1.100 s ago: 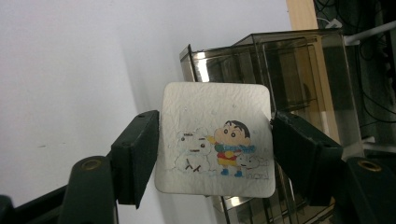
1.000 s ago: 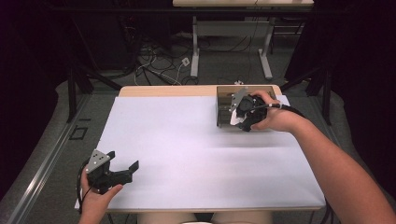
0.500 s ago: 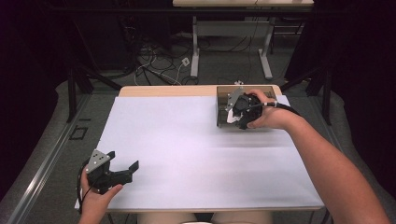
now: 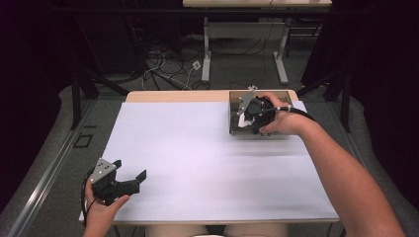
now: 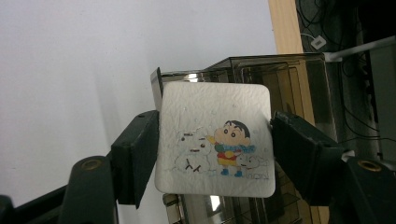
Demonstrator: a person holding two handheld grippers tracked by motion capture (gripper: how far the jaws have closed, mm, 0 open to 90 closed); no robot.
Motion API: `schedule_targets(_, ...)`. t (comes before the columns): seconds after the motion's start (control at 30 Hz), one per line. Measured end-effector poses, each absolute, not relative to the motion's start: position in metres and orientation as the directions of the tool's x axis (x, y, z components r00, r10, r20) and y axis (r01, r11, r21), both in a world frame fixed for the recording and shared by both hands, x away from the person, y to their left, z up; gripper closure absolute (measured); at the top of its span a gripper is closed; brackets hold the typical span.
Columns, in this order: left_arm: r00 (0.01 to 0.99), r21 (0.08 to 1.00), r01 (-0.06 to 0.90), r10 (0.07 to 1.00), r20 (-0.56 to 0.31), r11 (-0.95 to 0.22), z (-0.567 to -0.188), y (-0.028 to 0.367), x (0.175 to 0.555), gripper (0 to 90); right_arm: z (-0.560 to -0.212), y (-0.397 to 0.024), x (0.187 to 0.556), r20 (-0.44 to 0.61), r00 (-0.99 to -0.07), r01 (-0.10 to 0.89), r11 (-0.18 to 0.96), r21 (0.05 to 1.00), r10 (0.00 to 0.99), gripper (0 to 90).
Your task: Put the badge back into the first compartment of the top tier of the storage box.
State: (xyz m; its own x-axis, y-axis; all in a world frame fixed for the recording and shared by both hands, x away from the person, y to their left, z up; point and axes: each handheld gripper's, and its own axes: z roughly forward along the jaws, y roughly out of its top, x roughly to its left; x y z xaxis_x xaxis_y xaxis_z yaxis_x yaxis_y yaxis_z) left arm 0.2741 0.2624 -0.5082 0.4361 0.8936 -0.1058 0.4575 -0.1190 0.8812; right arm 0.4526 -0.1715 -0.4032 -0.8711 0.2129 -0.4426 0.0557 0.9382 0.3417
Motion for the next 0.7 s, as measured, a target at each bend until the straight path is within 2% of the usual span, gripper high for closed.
schedule_targets(0.7,0.437,0.881,0.457,0.893,-0.105,-0.12,-0.508,0.263,0.274,0.6,-0.413,-0.16,0.464,-0.455,-0.871,0.033,0.945,0.324,0.187,32.9)
